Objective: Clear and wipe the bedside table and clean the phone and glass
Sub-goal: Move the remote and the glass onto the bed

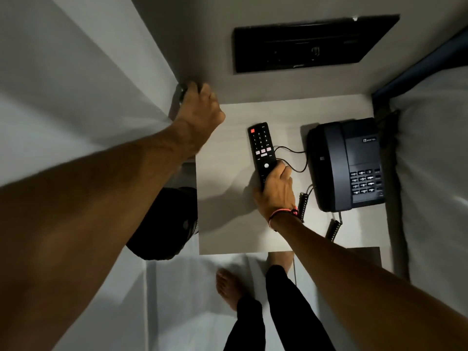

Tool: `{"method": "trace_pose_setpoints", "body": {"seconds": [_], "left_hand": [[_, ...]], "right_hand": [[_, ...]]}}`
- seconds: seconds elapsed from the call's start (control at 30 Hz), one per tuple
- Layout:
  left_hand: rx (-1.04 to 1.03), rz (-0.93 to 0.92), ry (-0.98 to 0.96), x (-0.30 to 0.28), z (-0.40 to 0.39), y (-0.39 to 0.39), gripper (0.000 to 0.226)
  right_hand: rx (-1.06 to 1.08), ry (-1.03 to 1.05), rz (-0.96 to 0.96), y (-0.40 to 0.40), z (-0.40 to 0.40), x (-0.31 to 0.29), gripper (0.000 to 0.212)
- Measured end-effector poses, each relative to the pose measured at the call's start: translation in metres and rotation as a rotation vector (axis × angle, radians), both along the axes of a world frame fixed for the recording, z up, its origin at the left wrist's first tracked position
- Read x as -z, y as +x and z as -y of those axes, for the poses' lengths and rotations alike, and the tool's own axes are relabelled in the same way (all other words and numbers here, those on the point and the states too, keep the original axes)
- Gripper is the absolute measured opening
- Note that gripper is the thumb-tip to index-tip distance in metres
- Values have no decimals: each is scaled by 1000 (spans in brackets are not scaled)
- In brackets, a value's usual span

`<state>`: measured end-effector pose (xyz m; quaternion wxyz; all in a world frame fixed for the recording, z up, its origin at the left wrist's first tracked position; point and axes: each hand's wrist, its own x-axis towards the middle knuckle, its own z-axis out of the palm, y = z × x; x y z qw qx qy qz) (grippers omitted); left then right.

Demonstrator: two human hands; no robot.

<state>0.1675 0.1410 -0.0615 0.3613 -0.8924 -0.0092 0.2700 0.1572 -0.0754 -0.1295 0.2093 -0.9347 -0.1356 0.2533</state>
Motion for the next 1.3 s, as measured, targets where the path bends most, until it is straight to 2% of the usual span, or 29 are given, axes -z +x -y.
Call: {"method": "trace_pose_setpoints", "body": {"seconds": [0.13, 0.2, 0.3, 0.37, 0.43, 0.6, 0.73, 0.8, 0.9, 1.03, 1.3], "left_hand": [[37, 42, -13, -17, 5, -11, 79], [21, 71, -8, -37, 15, -18, 74], [4, 246, -187, -76, 36, -29, 66], [-129, 255, -335, -113, 63, -32, 72], [-222, 306, -473, -151, 97, -33, 69], [-235, 439, -745, -225, 196, -17, 83], [-194, 448, -996, -265, 299, 4, 72], [-203, 431, -1117, -273, 345, 13, 63], [-186, 354, -1267, -279, 430, 19, 60], [-100, 262, -1295, -257, 535, 17, 64], [-158, 34, -1379, -200, 703, -18, 68]], "right_hand": [[-13, -1, -39, -4, 15, -16, 58], [21, 43, -35, -3, 24, -38, 62], [95, 128, 2, -1, 39, -71, 66], [166, 177, 12, -1, 57, -108, 70], [243, 212, 58, 2, 82, -144, 71], [529, 261, 175, 1, 175, -223, 65], [786, 238, 240, -8, 278, -264, 60], [929, 238, 253, -14, 321, -276, 58], [1135, 249, 288, -25, 394, -283, 56], [1333, 267, 289, -41, 473, -278, 55], [1586, 245, 185, -84, 592, -237, 54]]}}
